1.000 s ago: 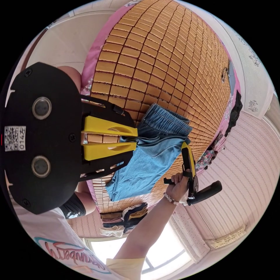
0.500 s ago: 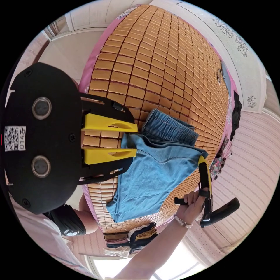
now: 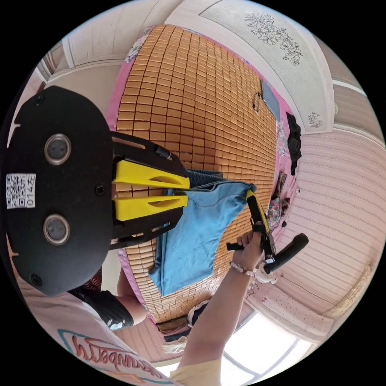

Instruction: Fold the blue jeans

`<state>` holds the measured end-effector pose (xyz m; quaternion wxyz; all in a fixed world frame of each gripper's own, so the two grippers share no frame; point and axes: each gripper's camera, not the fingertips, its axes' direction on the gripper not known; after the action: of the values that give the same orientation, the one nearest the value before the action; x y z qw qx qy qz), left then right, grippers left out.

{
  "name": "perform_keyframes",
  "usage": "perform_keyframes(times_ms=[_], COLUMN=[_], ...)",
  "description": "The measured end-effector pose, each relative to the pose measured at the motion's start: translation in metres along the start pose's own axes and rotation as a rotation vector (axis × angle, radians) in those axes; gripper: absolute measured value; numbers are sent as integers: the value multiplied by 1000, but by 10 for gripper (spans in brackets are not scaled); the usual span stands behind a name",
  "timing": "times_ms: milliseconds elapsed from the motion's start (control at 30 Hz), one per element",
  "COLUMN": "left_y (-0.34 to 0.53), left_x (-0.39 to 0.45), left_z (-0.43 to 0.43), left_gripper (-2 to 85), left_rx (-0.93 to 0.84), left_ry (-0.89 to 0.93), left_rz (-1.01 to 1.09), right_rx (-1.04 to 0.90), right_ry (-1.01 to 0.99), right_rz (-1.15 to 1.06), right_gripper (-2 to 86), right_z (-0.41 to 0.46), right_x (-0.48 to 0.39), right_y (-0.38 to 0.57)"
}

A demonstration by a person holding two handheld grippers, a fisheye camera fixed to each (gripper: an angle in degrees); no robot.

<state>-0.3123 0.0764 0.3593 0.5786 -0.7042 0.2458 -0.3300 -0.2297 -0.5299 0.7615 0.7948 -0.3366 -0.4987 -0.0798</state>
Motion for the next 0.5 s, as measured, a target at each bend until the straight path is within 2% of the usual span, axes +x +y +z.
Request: perform_keyframes(times_ms=[67,100,233,300,400,500], left_y=[6,7,17,20,22,13], left_x=[-17,-18,8,29,77,125], left_z=[35,37,20,20,38,69], left_gripper=[40,43,32,21,3,-4], left_rx=[-130,-134,-56,-29,-5,-46], left_ry=[-30,-30,-110,-94,27,208], left_rz=[-75,-70,45,118,243,290], right_rx=[-19,13,30,-70,-221,-308], right_ry=[9,43,175,219,134,156], right_rz=[38,23,-74,-40,60,37], right_gripper=[10,9,4,2,2,1], right_z=[6,-2,-45,-60,-50,-25], right_x=[2,0,1,11,23,15], right_y=[0,6,46,86,126,131])
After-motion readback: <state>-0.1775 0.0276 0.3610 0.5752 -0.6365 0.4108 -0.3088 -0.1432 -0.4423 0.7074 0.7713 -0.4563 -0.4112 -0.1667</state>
